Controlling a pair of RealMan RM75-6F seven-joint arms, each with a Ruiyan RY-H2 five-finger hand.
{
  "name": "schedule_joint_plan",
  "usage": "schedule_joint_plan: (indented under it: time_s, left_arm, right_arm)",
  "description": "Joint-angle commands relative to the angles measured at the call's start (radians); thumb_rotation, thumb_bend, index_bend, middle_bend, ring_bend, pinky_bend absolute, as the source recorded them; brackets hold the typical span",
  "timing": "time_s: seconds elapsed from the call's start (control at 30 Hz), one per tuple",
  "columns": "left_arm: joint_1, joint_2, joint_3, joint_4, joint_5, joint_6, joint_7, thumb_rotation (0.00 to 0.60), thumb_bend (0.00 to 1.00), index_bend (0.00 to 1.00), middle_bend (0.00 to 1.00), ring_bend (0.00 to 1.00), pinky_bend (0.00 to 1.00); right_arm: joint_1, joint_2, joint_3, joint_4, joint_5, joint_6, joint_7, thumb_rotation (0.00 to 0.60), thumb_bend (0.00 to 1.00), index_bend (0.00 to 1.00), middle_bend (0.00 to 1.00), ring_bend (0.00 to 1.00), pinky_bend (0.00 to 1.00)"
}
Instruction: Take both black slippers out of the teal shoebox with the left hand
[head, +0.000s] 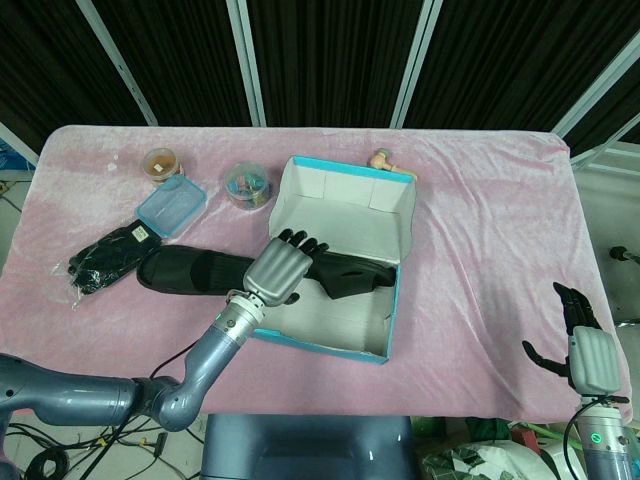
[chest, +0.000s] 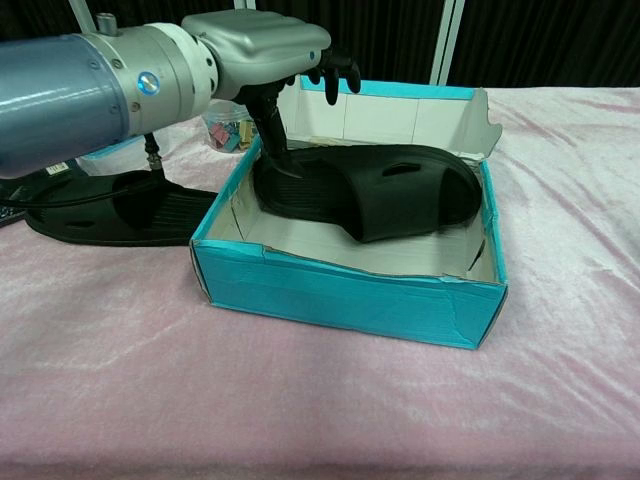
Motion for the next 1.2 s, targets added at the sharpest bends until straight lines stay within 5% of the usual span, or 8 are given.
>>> schedule_joint_plan:
  time_s: [0.03,0.6,1.2]
  left_arm:
    - [-0.037,-0.050,-0.018,0.045,-0.053,-0.007,0.026,0.600,0.00,0.19,0.26,0.17,0.25]
    - [-0.144,-0.211,-0.051,0.231,-0.161,-0.053,0.040,0.600,0.00,0.21,0.26,0.17,0.24]
    - [-0.153,-0.267,0.002,0.276,-0.142,-0.036,0.044,0.600,0.00,0.22,0.33,0.20,0.26]
  right_arm:
    - [0.000,0.000,0.001,0.000,0.002,-0.001,0.000,0.600,0.13,0.03,0.09,0.07,0.29]
    - [-0.009,-0.007,0.003,0.007,0.019,-0.008,0.012,0.600,0.13,0.03,0.09,0.07,0.29]
    - [-0.006,-0.011,0.008,0.015,0.022,-0.017,0.018,0.600,0.13,0.03,0.09,0.07,0.29]
